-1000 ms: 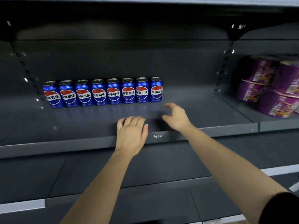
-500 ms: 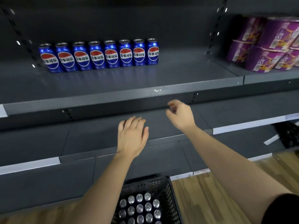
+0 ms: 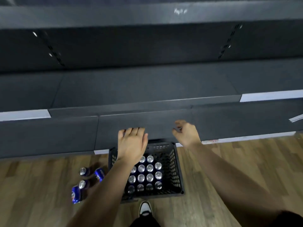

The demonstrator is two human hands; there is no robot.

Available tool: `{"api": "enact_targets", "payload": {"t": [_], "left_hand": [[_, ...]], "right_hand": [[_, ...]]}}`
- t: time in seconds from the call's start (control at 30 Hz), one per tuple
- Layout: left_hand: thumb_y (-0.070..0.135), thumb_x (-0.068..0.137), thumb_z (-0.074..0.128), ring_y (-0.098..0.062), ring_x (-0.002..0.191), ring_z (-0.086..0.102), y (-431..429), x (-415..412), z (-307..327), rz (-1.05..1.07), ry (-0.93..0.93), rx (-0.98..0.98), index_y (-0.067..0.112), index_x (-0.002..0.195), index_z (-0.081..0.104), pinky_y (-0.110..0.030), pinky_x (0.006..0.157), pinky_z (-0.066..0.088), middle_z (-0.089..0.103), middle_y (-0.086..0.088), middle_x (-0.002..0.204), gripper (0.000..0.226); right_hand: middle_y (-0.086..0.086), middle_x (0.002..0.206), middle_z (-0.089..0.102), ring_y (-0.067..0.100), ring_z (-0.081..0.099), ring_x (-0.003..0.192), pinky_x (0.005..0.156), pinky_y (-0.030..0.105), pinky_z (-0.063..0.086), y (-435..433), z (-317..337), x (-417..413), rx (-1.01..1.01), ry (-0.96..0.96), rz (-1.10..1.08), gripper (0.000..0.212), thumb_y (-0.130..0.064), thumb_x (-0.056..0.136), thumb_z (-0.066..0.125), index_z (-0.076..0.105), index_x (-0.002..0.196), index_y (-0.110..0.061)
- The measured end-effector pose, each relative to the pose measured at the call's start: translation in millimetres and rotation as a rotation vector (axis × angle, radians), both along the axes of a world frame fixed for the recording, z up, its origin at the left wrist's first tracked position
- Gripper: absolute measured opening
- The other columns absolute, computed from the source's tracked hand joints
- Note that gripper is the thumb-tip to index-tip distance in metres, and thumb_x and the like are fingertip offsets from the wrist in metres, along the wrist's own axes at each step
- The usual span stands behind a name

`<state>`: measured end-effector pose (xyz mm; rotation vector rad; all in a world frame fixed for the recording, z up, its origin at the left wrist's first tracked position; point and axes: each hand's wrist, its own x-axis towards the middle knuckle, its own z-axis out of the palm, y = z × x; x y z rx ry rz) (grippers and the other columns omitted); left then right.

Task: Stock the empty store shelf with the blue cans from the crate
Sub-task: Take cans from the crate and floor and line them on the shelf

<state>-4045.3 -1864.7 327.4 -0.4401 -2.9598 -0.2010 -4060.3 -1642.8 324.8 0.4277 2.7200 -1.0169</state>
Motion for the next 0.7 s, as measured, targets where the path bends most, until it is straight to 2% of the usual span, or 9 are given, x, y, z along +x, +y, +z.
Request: {"api": "enact_targets", "payload": {"t": [0.1,0.2,0.27,0.33,0.5,0.63,0.7], "left_hand": [[0.036,0.095,0.030,-0.021,0.086,0.061,1,5,-66,0.003,-0.029,-0.007,0.020,0.100,0.067,-0.038,0.083,0.034,0.069,0.005,0.091,0.041],[0.036,0.094,0.032,-0.021,0.088,0.060,0,8,-143,0.018,-0.066,-0.028,0.020,0.098,0.066,-0.038,0.084,0.034,0.068,0.006,0.091,0.038],[0.036,0.093,0.032,-0.022,0.090,0.060,-1,11,-197,0.030,-0.094,-0.029,0.019,0.098,0.067,-0.039,0.085,0.034,0.069,0.005,0.092,0.039],[0.037,0.092,0.032,-0.022,0.090,0.060,-1,14,-251,0.035,-0.117,-0.029,0.018,0.098,0.067,-0.041,0.085,0.035,0.069,0.004,0.093,0.040],[0.040,0.094,0.029,-0.022,0.088,0.060,7,19,-350,0.025,-0.161,-0.005,0.019,0.096,0.066,-0.043,0.084,0.038,0.068,0.004,0.090,0.043],[0.040,0.094,0.027,-0.022,0.086,0.060,8,20,-408,0.032,-0.119,-0.004,0.019,0.096,0.066,-0.041,0.083,0.033,0.068,0.004,0.089,0.044],[0.039,0.093,0.029,-0.022,0.087,0.060,7,22,-432,0.041,-0.112,0.006,0.019,0.094,0.066,-0.039,0.083,0.032,0.067,0.005,0.089,0.042]], "right_hand": [[0.004,0.114,0.070,0.024,0.065,0.107,0.093,0.030,0.049,4,-80,11,-0.006,-0.070,0.021,0.041,-0.028,0.086,0.064,0.061,0.125,-0.015],[0.002,0.101,0.072,0.023,0.067,0.099,0.078,0.023,0.045,8,-166,15,0.015,-0.103,0.033,0.030,-0.027,0.085,0.062,0.066,0.113,-0.016],[-0.002,0.091,0.069,0.019,0.066,0.093,0.071,0.020,0.039,9,-219,18,0.012,-0.140,0.029,0.029,-0.026,0.086,0.061,0.065,0.113,-0.017],[-0.006,0.086,0.065,0.018,0.065,0.094,0.073,0.021,0.041,10,-270,21,0.011,-0.169,0.031,0.031,-0.027,0.087,0.062,0.064,0.116,-0.018],[0.003,0.105,0.070,0.021,0.064,0.104,0.083,0.023,0.044,10,-371,26,-0.017,-0.187,0.033,0.039,-0.027,0.089,0.063,0.060,0.126,-0.015],[0.004,0.099,0.071,0.021,0.064,0.102,0.079,0.022,0.043,9,-430,32,-0.035,-0.214,0.038,0.040,-0.026,0.090,0.061,0.058,0.128,-0.014],[0.007,0.103,0.071,0.022,0.064,0.104,0.081,0.023,0.044,10,-455,34,-0.037,-0.224,0.047,0.041,-0.025,0.090,0.061,0.057,0.129,-0.013]]}}
